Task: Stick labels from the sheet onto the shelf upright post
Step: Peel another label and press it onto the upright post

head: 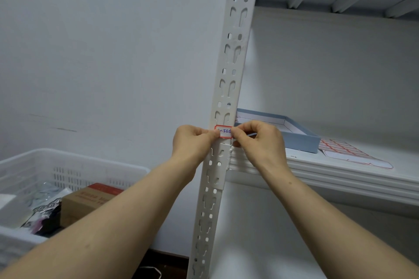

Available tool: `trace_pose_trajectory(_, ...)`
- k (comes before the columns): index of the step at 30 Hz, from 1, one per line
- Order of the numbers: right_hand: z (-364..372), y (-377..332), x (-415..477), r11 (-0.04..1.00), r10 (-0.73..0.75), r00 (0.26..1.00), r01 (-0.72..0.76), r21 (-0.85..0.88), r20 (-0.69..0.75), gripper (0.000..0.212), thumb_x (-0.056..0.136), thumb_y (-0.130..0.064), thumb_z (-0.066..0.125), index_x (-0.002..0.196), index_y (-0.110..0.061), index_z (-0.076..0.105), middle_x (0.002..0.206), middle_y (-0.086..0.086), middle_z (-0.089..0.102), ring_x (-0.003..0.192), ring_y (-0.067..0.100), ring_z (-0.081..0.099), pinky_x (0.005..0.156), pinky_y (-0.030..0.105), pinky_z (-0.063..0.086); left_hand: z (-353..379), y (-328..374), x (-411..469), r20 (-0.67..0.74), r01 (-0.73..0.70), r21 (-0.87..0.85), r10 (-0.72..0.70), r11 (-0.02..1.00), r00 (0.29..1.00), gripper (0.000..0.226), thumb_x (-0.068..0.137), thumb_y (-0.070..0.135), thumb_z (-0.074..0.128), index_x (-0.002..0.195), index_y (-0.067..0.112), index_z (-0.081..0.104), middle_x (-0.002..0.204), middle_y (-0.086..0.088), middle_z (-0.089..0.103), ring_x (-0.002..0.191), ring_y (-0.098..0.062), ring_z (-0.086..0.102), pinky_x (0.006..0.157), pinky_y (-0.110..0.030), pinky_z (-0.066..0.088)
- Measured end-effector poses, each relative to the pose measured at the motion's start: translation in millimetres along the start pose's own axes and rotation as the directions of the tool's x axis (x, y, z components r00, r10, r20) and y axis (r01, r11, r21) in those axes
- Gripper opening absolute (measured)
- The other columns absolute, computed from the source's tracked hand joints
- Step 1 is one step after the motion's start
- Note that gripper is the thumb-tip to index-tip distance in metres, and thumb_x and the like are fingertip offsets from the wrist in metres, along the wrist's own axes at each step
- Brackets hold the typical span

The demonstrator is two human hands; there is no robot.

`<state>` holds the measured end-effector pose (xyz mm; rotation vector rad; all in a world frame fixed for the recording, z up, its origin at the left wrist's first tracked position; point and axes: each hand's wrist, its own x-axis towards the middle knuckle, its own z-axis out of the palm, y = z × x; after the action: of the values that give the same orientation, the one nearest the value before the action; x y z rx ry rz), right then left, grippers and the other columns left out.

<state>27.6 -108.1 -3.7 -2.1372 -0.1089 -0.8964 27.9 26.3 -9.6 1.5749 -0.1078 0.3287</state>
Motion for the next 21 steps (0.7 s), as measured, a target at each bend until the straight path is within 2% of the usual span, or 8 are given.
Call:
trace_pose_trajectory(5, 0.2, -1.0, 0.0, 1.0, 0.013, 1.0, -0.013, -0.01, -0.008, 0.014, 0.083, -0.035, 0.064, 0.075, -0.025, 0.069, 0.076, -0.008, 0.07, 0.079, 0.014, 0.067, 0.077, 0.034, 0.053, 0.9, 2.1, 1.3, -0.005, 0.001, 0.026, -0.001, 1.0, 1.0, 0.024, 0.084, 0.024, 0.07, 0.072, 0.003, 0.066, 0.053, -0.002, 0.046, 0.041, -0.013, 0.033, 0.042, -0.019, 0.025)
trace_pose_trajectory(9, 0.5, -1.4, -0.1, 1.0, 0.022, 1.0, -0.023, -0.014, -0.009, 0.014, 0.082, -0.036, 0.064, 0.074, -0.026, 0.068, 0.076, -0.008, 0.07, 0.08, 0.014, 0.067, 0.077, 0.035, 0.053, 1.3, 1.7, 3.8, -0.009, 0.0, 0.026, 0.0, 1.0, 1.0, 0.026, 0.084, 0.022, 0.069, 0.08, -0.004, 0.068, 0.055, -0.005, 0.043, 0.042, -0.016, 0.03, 0.043, -0.021, 0.023)
trace_pose_trajectory(16, 0.9, -2.3, -0.4, 1.0, 0.025, 1.0, -0.025, 0.004, -0.013, 0.013, 0.081, -0.036, 0.065, 0.073, -0.026, 0.068, 0.076, -0.007, 0.07, 0.079, 0.015, 0.067, 0.077, 0.036, 0.053, 0.9, 0.1, 4.4, 0.007, -0.001, 0.031, 0.001, 1.0, 1.0, 0.032, 0.085, 0.022, 0.068, 0.058, 0.008, 0.058, 0.052, -0.003, 0.042, 0.044, -0.016, 0.031, 0.045, -0.021, 0.023)
trace_pose_trajectory(21, -0.1, -4.3, -1.6, 1.0, 0.026, 1.0, -0.026, 0.018, -0.016, 0.013, 0.081, -0.035, 0.066, 0.072, -0.027, 0.068, 0.075, -0.007, 0.071, 0.079, 0.016, 0.067, 0.077, 0.036, 0.053, 0.6, 0.3, 4.3, 0.008, -0.003, 0.042, 0.003, 0.999, 1.0, 0.033, 0.085, 0.022, 0.067, 0.058, 0.007, 0.057, 0.053, -0.003, 0.041, 0.045, -0.016, 0.031, 0.045, -0.021, 0.024)
